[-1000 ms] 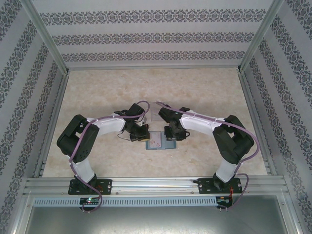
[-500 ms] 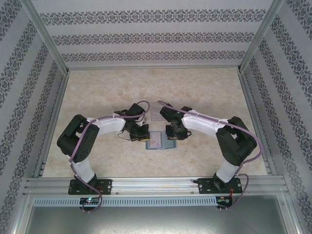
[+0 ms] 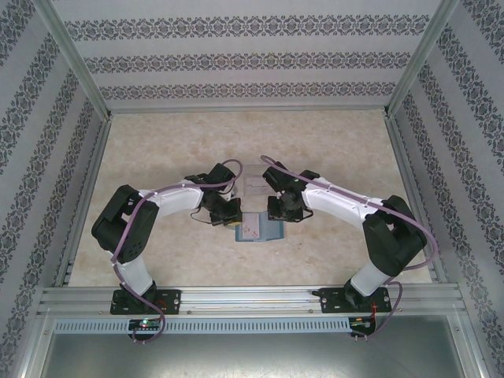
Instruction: Take the credit cards out of the card holder
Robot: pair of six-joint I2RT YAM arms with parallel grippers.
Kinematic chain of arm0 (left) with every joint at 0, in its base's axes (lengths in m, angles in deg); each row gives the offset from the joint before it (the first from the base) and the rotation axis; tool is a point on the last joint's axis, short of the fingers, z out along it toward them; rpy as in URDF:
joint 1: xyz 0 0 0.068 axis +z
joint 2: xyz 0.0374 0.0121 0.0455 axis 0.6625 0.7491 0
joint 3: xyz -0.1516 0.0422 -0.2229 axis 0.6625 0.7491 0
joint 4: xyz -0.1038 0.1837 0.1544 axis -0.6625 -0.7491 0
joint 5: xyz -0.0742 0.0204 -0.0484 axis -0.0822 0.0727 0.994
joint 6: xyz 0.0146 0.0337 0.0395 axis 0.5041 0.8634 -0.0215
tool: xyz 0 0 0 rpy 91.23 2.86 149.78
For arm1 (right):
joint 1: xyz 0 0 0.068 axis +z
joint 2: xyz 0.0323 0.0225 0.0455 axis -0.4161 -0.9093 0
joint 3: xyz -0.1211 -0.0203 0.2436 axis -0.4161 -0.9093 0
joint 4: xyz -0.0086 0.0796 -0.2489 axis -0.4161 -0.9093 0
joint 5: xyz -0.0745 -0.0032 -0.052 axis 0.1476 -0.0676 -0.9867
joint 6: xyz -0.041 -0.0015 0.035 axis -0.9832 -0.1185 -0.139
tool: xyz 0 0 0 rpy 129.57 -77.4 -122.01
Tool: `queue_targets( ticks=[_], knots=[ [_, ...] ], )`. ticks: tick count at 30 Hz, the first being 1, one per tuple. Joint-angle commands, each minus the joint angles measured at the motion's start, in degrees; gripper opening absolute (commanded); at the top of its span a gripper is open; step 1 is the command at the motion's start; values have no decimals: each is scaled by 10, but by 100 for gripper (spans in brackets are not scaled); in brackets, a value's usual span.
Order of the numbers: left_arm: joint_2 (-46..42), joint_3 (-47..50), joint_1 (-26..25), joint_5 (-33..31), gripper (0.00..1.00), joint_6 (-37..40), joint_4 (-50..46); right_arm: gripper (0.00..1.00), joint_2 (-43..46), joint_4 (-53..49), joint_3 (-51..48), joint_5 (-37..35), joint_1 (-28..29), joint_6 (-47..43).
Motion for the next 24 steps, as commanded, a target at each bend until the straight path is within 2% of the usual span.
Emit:
queue_targets(
  ticks=[1, 10, 18, 24],
  knots=[
    [-11, -22, -10, 7, 0, -1, -22, 28, 10, 56, -21, 58, -8, 17],
    [17, -37, -29, 24, 0, 2, -23, 21, -22, 171, -55, 173, -15, 34],
    [39, -25, -33, 14, 0, 5, -22, 19, -54, 212, -73, 199, -27, 44],
    [48, -23, -33, 13, 0, 5, -19, 22, -66, 237, -84, 214, -29, 52]
  ],
)
